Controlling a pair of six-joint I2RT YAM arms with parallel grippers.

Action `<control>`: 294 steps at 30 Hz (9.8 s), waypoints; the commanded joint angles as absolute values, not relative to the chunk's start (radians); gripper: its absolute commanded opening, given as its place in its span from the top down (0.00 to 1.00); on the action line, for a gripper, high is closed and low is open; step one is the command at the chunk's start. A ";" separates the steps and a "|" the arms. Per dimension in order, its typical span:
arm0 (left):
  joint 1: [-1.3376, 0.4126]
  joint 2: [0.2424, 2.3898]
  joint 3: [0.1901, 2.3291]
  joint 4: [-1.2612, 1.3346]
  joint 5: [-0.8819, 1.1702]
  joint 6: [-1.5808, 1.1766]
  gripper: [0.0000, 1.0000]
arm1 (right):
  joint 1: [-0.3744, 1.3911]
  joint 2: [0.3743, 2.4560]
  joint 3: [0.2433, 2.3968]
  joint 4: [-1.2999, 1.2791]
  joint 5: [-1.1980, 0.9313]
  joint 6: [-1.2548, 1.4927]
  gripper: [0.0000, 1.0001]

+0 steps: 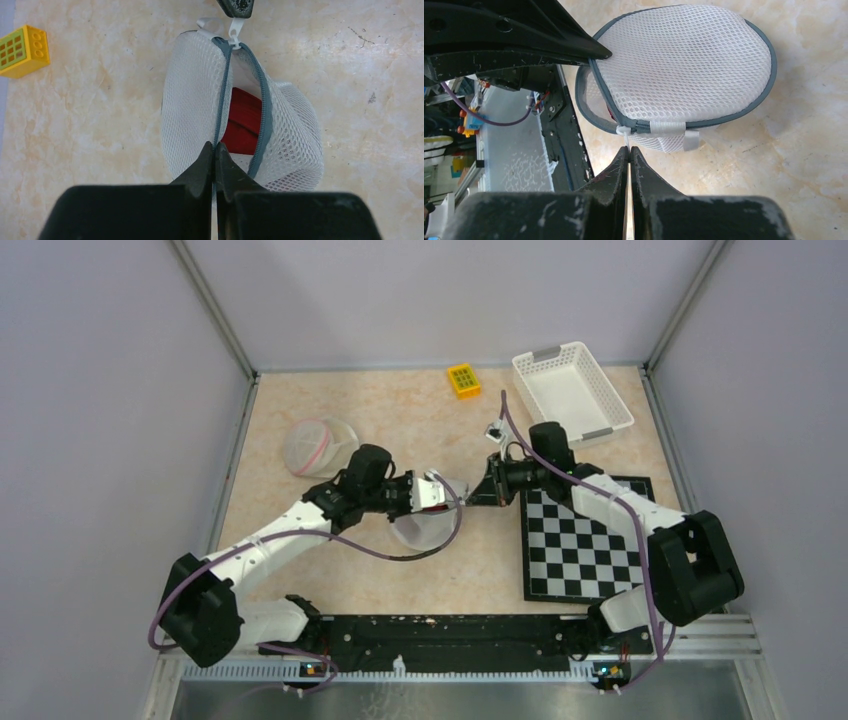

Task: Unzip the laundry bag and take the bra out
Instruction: Unzip the laundry bag at the center of the board, then open the laundry bag at the center of the board, then pick up the bra from the laundry bag.

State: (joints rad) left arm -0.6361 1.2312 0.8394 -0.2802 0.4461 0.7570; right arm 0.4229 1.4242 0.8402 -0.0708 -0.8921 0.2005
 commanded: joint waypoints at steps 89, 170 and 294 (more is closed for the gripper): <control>-0.822 1.107 0.930 -0.754 0.559 1.075 0.83 | 0.204 1.444 1.075 -0.215 -1.026 0.161 0.40; -0.809 1.429 0.861 -0.136 0.228 0.828 0.95 | 0.458 1.829 1.103 -0.057 -0.808 0.233 1.00; -0.507 1.145 1.303 0.184 1.058 -0.149 1.00 | 0.636 1.286 1.661 -0.688 -0.640 -0.334 0.87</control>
